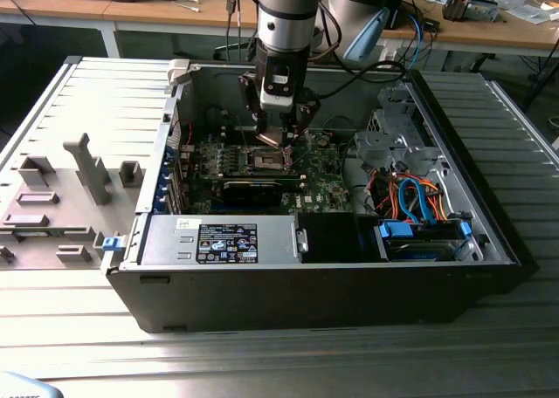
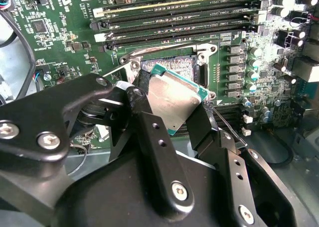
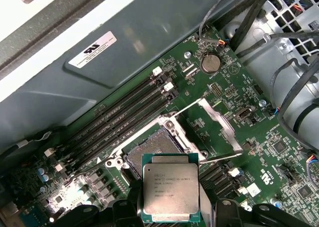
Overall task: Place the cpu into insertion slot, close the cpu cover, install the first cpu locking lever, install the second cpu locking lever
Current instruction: 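Place the cpu into insertion slot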
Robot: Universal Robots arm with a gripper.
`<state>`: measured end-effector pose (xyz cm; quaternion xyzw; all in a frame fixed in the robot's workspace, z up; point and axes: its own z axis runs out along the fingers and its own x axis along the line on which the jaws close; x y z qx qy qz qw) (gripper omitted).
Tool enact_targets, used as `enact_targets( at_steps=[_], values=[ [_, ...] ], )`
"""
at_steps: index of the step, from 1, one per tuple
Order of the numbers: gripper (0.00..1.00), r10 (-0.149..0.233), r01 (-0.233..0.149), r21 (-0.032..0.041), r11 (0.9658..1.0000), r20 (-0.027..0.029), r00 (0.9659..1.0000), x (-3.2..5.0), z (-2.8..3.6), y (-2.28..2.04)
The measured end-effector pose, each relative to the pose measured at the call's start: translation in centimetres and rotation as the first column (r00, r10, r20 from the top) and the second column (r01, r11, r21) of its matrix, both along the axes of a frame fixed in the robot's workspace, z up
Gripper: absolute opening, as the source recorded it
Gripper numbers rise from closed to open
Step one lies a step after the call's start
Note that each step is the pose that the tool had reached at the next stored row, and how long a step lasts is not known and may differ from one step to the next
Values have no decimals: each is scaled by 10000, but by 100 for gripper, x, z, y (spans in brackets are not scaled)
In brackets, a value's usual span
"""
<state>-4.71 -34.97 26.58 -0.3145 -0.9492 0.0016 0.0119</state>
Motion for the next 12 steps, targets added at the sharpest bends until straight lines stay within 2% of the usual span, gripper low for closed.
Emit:
enact_targets(
  at_steps=[12],
  values=[
    [55,-158,158,-1,9999,0,9999,0,-9,0]
  ],
)
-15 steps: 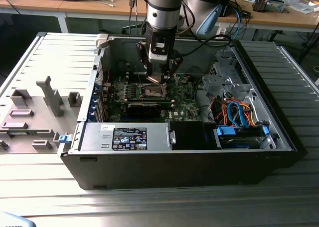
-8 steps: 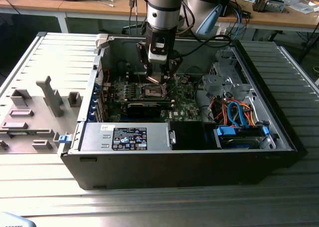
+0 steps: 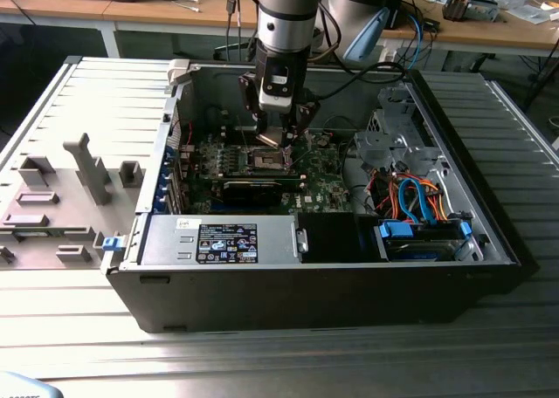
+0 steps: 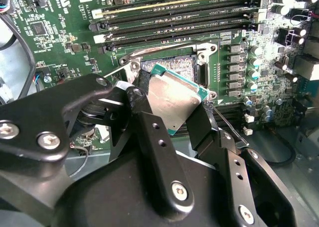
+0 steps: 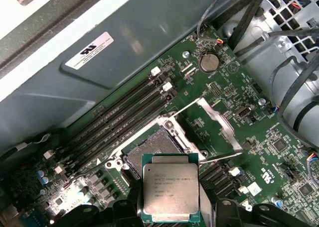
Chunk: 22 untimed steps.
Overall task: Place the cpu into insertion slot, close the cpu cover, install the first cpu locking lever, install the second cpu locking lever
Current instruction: 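Place the cpu into insertion slot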
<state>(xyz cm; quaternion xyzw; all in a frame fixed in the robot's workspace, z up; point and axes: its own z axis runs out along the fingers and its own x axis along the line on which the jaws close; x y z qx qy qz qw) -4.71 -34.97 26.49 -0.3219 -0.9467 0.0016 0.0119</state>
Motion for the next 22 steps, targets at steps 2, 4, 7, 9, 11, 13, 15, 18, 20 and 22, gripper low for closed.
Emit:
enact_targets(
  at_steps=[2,4,7,9,11,13,15,18,20,22],
  values=[
    [55,-18,18,1,10000,0,10000,0,-1,0],
    [55,-36,36,0,10000,0,10000,0,-2,0],
    [55,-67,67,0,10000,0,10000,0,-4,0],
    [55,-85,85,0,10000,0,10000,0,-5,0],
    [55,-101,101,0,9999,0,9999,0,-6,0],
    [55,-121,121,0,9999,1,9999,0,-7,0],
    [55,-138,138,0,9999,0,9999,0,-8,0],
    [55,-169,169,0,9999,0,9999,0,-10,0],
    [55,-209,209,0,9998,0,9998,0,-13,0],
    [55,-232,232,0,9997,0,9997,0,-14,0]
  ],
)
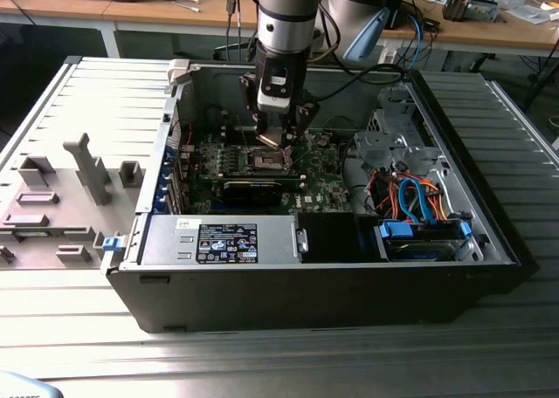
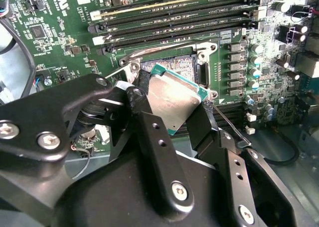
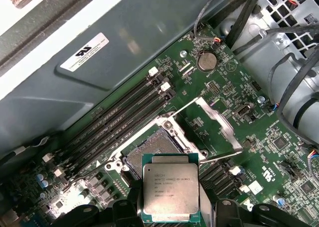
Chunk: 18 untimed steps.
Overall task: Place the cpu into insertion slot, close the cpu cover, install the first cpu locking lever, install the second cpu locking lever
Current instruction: 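Place the cpu into insertion slot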
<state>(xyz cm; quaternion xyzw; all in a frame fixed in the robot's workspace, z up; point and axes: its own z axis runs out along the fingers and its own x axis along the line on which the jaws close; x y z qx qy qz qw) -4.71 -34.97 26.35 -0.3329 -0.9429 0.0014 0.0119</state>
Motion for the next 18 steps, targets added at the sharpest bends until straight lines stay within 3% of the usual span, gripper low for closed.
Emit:
enact_targets(
  at_steps=[18],
  values=[
    [55,-202,202,0,9998,0,9998,0,-12,0]
  ],
)
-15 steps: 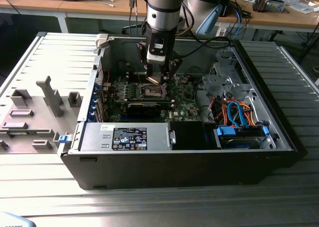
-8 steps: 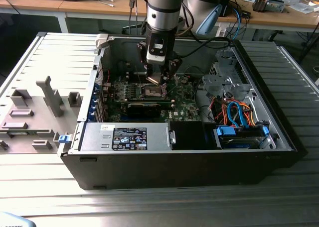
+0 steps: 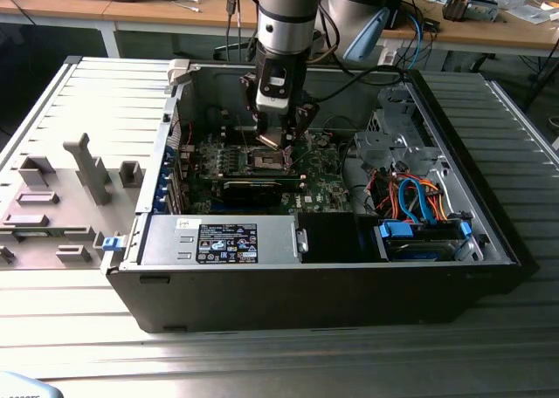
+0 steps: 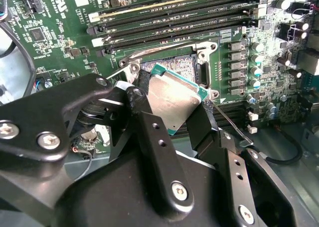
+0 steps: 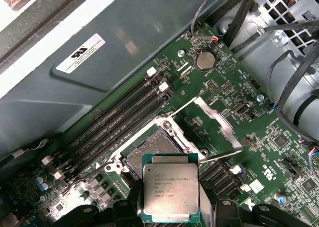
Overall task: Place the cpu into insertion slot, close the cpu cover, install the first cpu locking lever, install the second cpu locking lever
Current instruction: 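Place the cpu into insertion slot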
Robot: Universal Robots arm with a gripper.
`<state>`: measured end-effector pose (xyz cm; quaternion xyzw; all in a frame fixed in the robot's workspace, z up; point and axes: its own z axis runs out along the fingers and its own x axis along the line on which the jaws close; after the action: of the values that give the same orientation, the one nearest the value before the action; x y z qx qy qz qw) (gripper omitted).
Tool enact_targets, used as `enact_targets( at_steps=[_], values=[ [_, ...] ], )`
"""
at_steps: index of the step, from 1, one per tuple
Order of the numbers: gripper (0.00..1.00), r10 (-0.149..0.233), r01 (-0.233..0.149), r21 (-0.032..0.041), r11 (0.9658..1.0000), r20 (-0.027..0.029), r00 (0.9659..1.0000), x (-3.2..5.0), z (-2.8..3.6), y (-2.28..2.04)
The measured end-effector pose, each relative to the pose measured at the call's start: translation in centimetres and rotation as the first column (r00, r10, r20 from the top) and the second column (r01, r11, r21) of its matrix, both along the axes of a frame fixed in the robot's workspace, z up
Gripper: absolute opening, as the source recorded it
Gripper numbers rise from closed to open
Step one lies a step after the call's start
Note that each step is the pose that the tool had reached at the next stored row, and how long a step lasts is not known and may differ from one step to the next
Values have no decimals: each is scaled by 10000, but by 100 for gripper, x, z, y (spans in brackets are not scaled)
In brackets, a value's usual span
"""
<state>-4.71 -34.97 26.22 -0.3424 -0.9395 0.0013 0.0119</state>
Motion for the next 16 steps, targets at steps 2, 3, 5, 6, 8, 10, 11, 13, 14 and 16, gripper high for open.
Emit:
enact_targets(
  at_steps=[2,3,5,6,8,10,11,13,14,16],
  values=[
    [55,-22,22,1,10000,0,10000,0,-2,0],
    [55,-32,32,0,10000,0,10000,0,-2,0],
    [55,-74,74,0,10000,0,10000,0,-4,0],
    [55,-91,91,0,10000,0,10000,0,-5,0],
    [55,-115,115,0,9999,0,9999,0,-5,0],
    [55,-200,200,-5,9998,1,9998,0,-9,0],
    [55,-203,203,-4,9998,0,9998,0,-9,0],
    [55,-202,205,-58,9998,455,9988,0,-15,0],
    [55,-202,205,-58,9998,479,9986,1,-15,0],
    [55,-202,205,-59,9998,487,9986,0,-15,0]
  ],
)
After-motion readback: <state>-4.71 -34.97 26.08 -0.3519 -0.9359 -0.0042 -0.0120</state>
